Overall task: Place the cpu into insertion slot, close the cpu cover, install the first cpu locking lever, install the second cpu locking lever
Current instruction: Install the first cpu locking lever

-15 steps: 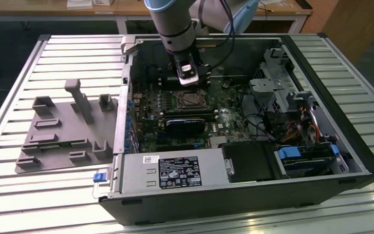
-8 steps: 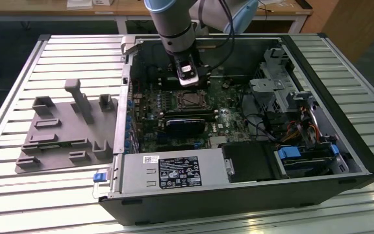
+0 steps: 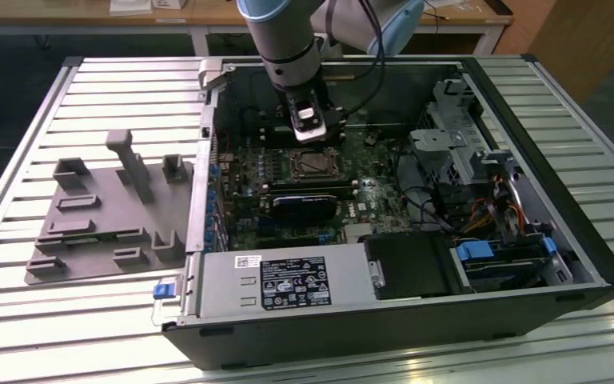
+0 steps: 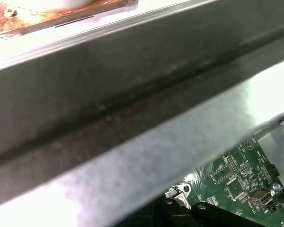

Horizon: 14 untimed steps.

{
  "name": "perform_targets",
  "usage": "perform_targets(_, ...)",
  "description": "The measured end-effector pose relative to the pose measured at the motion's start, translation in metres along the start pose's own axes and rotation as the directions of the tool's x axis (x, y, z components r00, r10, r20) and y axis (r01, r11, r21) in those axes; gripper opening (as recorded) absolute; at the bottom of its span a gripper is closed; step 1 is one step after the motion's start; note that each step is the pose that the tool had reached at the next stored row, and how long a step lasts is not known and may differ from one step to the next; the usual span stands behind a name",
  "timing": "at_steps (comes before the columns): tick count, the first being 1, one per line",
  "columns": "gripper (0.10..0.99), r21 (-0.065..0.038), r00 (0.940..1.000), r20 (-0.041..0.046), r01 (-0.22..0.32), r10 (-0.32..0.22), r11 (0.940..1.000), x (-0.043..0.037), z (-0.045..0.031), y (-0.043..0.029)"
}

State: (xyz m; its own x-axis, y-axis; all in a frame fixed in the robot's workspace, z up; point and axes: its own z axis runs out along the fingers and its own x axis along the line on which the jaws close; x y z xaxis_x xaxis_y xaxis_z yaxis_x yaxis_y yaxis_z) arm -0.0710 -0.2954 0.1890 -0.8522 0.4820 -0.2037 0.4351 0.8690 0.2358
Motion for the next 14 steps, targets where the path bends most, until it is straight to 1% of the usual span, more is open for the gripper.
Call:
perform_targets(3, 0.102, -0.001, 1.0, -0.0003, 0.0, 0.0, 1.0, 0.0, -0.0001, 0.0001)
perform_targets(6, 0.102, -0.001, 1.0, -0.0002, 0.0, 0.0, 1.0, -0.0004, -0.002, 0.0005)
perform_targets(14, 0.102, -0.001, 1.0, 0.0004, 0.0, 0.0, 1.0, -0.0024, -0.0115, 0.0028)
